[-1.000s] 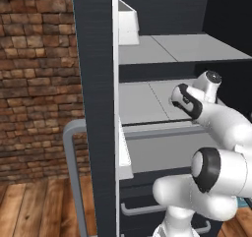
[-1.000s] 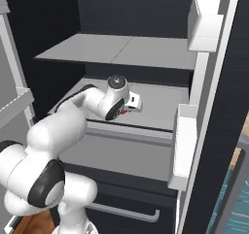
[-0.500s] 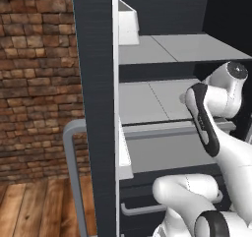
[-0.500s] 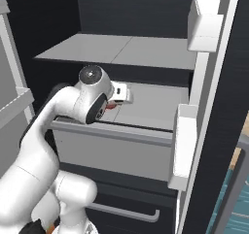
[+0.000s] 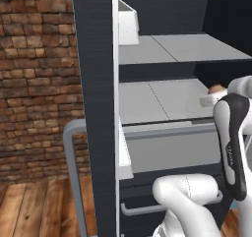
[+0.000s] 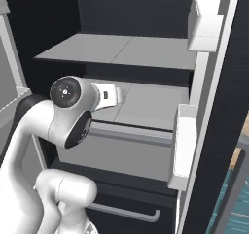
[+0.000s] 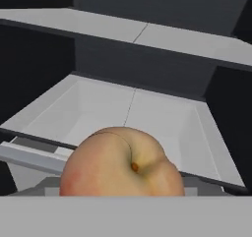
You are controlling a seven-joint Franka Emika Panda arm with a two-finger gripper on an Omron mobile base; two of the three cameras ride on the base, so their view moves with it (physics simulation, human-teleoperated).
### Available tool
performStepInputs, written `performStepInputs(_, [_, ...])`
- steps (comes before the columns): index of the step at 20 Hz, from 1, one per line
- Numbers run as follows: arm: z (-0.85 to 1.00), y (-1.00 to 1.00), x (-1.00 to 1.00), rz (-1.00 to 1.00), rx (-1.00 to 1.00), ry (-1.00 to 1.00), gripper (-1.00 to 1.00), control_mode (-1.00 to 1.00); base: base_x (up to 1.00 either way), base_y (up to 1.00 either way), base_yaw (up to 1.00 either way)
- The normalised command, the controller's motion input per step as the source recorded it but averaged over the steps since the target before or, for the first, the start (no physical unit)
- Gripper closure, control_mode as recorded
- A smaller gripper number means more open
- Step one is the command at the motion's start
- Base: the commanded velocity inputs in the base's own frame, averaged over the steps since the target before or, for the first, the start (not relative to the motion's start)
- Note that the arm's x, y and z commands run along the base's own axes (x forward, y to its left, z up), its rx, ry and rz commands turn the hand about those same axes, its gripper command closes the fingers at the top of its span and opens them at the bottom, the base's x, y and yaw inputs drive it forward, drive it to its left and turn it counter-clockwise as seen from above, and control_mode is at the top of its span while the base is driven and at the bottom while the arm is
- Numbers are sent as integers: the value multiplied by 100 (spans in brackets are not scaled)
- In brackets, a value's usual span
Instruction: Retrieve the apple and peach from the fridge and place them into the bowl on the dining table.
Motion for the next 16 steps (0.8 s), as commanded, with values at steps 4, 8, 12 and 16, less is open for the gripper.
performStepInputs(4, [2,0,-27,0,0,-1,100,-100,0,0,0])
performStepInputs(8, [0,0,0,0,0,0,100,-100,0,0,0])
performStepInputs(12, [0,0,0,0,0,0,100,100,-17,0,0])
performStepInputs(16, [0,0,0,0,0,0,100,100,-65,0,5])
